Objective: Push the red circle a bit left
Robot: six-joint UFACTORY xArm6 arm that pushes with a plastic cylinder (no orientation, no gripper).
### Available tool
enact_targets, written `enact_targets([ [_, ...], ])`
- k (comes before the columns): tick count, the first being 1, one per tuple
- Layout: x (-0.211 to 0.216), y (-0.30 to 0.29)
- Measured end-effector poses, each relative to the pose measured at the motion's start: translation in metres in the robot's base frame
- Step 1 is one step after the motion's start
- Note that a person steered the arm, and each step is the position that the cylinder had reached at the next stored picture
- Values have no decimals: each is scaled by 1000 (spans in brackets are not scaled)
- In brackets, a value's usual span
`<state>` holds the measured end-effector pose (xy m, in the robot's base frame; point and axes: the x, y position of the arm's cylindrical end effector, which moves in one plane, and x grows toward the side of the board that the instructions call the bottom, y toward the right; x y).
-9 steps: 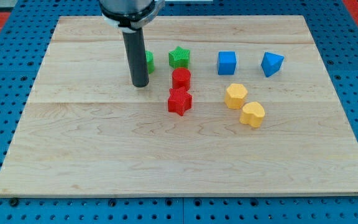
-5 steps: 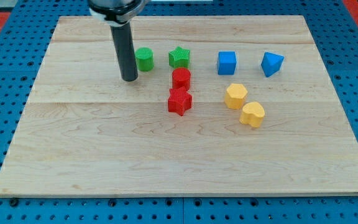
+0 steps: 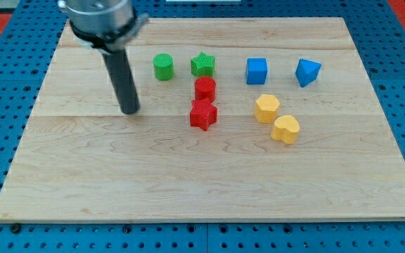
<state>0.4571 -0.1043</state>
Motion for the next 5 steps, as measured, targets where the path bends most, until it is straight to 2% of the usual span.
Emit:
enact_targets([
  [1, 84, 26],
  [2, 83, 102],
  [3, 50, 158],
  [5, 12, 153],
])
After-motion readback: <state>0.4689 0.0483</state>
